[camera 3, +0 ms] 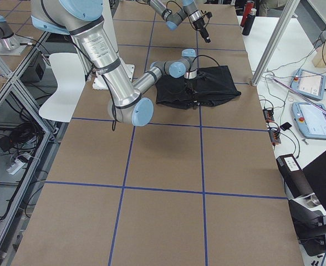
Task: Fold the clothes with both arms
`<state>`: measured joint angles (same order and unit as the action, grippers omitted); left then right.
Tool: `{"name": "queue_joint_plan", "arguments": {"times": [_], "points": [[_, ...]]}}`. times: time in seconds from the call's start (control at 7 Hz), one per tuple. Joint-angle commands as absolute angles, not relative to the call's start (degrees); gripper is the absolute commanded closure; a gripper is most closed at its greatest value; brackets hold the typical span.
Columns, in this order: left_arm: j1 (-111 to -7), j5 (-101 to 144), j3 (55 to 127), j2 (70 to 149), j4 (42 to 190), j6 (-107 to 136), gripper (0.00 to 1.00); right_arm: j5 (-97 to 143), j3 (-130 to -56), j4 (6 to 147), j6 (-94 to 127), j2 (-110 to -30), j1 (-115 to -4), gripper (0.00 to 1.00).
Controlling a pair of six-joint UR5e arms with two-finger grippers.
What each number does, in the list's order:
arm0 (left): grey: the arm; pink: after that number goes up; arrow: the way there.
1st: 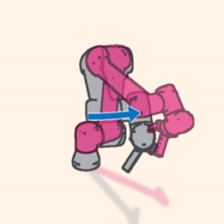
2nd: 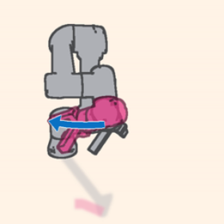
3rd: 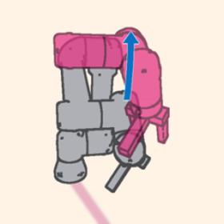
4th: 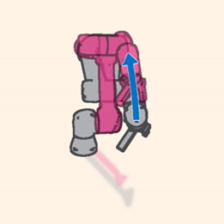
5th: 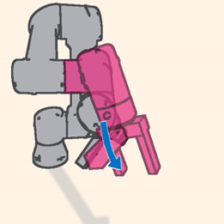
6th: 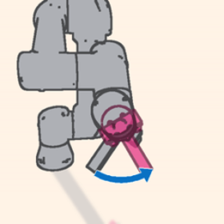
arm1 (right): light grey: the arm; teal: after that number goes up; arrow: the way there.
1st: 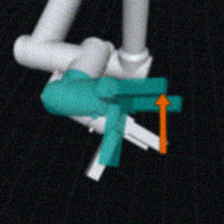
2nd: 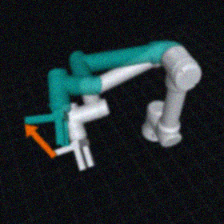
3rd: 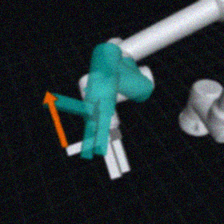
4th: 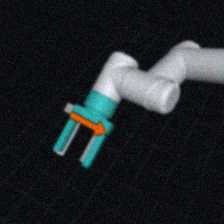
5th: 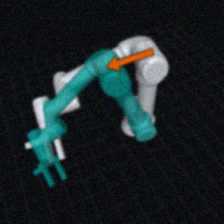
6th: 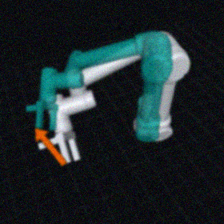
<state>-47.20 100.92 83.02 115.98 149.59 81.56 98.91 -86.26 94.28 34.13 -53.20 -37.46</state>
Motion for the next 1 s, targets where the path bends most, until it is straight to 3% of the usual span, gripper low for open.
{"name": "queue_joint_plan", "arguments": {"times": [0.0, 0.57, 0.86], "points": [[-47.20, 100.90, 82.97, 115.84, 149.59, 81.56, 0.08, 101.07, -87.54, 94.31, 32.78, -54.31, -39.55, 0.15], [-47.20, 100.98, 84.80, 114.88, 149.59, 81.65, 0.08, 101.16, -87.01, 94.13, 40.22, -48.78, -39.29, 0.13], [-46.76, 100.90, 85.17, 114.79, 149.68, 81.65, 0.08, 103.95, -97.07, 94.04, 66.03, -54.81, -36.93, 0.12]]}}
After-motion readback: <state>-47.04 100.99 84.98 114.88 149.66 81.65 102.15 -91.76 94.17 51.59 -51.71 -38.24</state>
